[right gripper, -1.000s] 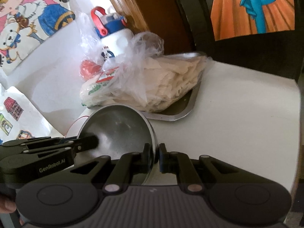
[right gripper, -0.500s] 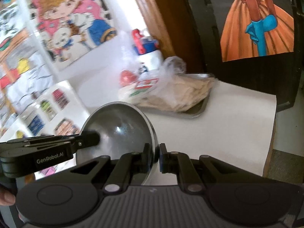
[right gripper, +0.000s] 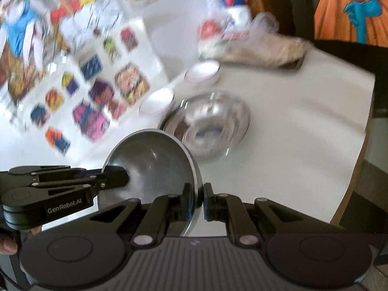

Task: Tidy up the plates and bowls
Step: 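Lift the steel bowl with both tools and carry it across the table, then lower the steel bowl onto the table and open both tools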

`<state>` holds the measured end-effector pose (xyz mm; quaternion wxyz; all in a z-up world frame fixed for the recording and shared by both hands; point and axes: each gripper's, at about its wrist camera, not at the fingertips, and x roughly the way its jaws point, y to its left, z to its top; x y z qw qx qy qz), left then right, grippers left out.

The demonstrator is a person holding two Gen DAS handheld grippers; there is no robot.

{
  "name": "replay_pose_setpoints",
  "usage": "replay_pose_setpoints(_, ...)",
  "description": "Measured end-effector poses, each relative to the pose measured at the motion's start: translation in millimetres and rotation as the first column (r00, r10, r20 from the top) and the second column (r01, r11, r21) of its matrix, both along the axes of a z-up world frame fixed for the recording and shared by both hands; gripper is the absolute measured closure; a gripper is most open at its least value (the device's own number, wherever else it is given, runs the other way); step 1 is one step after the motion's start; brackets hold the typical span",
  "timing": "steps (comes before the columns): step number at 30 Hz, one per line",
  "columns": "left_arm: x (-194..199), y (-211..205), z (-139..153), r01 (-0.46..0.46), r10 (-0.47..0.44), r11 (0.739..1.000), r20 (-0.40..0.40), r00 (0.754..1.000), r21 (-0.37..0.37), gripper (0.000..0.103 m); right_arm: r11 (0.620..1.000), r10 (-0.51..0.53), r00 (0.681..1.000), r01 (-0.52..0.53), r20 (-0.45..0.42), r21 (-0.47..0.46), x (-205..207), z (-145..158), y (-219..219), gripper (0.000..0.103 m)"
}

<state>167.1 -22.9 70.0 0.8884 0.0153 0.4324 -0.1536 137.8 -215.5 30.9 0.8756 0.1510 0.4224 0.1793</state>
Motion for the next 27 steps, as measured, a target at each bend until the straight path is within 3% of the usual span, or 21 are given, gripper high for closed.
replay_pose_setpoints(10, -16, 20, -48, -0.023, 0.025, 1.0, -0.169, 0.985, 0.016, 0.092, 0.995, 0.08, 0.989, -0.087, -0.123, -0.056, -1, -27, 25, 0.092)
replay_pose_setpoints(20, -1, 17, -56, -0.01, 0.014, 1.0, -0.199, 0.98, 0.022, 0.09, 0.99, 0.102, 0.985, -0.113, -0.139, -0.079, 16, -31, 27, 0.088)
replay_pose_setpoints(27, -1, 18, -57, 0.014, -0.011, 1.0, -0.17, 0.985, 0.014, 0.085, 0.983, 0.13, 0.988, -0.139, -0.087, -0.118, 14, -30, 29, 0.08)
